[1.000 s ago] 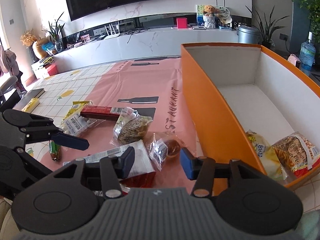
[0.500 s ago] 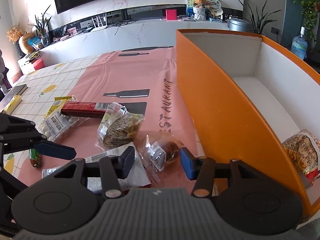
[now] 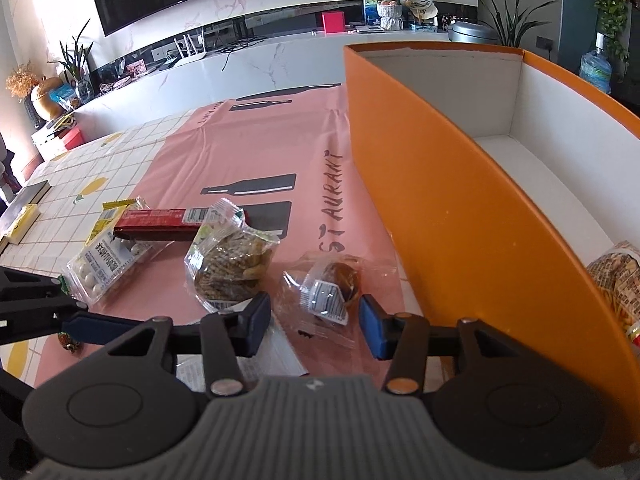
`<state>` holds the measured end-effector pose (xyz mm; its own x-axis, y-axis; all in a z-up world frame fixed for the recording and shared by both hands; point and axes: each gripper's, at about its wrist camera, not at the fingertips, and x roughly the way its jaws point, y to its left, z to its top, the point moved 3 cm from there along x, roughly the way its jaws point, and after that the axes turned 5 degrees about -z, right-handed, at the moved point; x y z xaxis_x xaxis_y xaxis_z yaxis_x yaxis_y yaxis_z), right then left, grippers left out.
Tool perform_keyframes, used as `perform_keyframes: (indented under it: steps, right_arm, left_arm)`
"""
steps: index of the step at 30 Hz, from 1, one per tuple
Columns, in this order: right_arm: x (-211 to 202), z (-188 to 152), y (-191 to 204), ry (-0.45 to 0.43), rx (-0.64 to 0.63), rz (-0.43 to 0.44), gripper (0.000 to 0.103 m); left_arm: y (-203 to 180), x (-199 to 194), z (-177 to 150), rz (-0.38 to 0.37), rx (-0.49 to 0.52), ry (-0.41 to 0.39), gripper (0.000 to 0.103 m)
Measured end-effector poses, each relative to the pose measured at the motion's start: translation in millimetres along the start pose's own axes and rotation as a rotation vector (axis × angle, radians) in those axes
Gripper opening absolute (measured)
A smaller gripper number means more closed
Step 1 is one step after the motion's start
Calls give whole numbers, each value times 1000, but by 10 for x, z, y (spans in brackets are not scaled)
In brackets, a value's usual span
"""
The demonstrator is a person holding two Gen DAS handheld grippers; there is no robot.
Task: Organize snacks
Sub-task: 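Grasp the clear packet of brown snack with the right tool while the left tool grasps a white wrapped bar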
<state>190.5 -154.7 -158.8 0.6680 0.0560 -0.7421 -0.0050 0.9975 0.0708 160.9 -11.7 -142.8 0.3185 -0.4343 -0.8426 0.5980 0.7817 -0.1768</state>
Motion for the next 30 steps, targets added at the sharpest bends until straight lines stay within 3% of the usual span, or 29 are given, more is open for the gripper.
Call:
perform_keyframes:
  steps: [4, 5, 18, 30]
  right_arm:
    - [-24, -6, 12, -9, -6, 8, 29]
    - [-34, -6, 15, -13, -10, 12, 21]
    - [-315, -12, 32, -129, -44, 51, 19]
    - [-562, -55, 12, -122, -87, 129, 18]
  left_arm:
    - [-43, -26, -6, 32, -4, -18, 66]
    - [-53, -36, -12, 38, -11, -25, 65]
    - [-13, -285, -74, 160, -170, -123, 63]
    - [86, -695, -42, 229, -313, -226, 62]
